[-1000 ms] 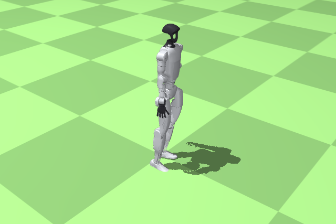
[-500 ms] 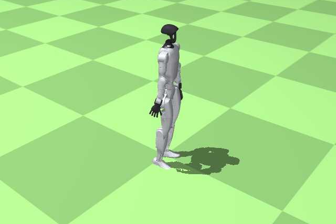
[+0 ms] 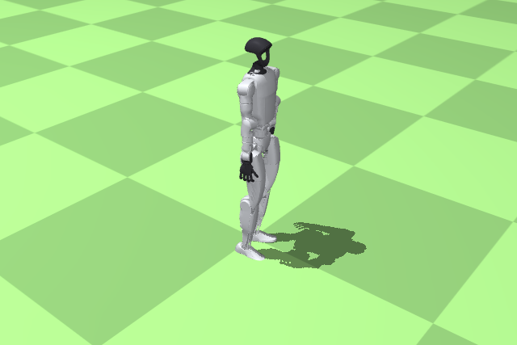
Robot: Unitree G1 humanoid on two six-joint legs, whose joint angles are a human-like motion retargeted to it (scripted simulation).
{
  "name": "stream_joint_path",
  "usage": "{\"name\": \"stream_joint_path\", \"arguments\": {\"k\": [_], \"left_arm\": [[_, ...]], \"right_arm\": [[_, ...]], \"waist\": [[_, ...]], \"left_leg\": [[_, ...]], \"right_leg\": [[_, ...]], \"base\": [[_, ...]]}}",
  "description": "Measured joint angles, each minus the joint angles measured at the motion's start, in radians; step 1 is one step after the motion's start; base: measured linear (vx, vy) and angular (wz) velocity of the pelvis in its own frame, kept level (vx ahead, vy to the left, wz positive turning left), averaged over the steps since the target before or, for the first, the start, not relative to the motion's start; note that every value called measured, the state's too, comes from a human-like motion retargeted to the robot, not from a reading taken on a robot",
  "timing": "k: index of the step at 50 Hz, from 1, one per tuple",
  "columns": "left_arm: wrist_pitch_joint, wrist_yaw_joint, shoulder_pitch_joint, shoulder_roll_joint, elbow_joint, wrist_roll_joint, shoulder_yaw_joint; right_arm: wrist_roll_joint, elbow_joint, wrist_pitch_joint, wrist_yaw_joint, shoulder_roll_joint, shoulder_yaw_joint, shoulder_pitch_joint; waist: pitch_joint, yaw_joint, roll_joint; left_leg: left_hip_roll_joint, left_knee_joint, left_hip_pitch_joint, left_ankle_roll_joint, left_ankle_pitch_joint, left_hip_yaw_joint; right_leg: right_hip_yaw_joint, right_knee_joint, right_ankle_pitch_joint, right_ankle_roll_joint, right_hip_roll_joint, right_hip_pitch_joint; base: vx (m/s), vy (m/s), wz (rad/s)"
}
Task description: In place motions
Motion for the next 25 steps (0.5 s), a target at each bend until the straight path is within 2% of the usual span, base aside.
{"name": "stream_joint_path", "arguments": {"k": [8,15,25], "left_arm": [[-0.014,-0.051,-0.058,-0.006,-0.039,-0.003,-0.028],[-0.031,-0.100,-0.101,-0.020,-0.075,-0.012,-0.054],[-0.039,-0.082,-0.080,-0.028,-0.064,0.007,-0.075]], "right_arm": [[-0.037,-0.055,-0.029,0.162,0.034,0.045,-0.024],[-0.124,-0.037,-0.022,0.075,0.044,0.102,-0.008],[-0.233,0.034,0.048,0.023,0.018,0.114,0.036]], "waist": [[-0.008,-0.006,-0.011],[-0.005,-0.004,-0.028],[-0.010,-0.007,-0.029]], "left_leg": [[0.003,-0.017,0.001,-0.014,0.016,-0.007],[0.004,-0.009,-0.005,-0.020,0.018,-0.028],[-0.002,-0.013,0.005,-0.018,0.018,-0.036]], "right_leg": [[-0.012,0.000,-0.006,-0.002,0.002,0.005],[-0.030,-0.002,-0.013,-0.003,-0.002,0.017],[-0.036,-0.005,-0.017,-0.004,-0.002,0.031]], "base": [[0.00,0.00,0.05],[0.01,-0.01,0.17],[0.00,0.00,0.00]]}}
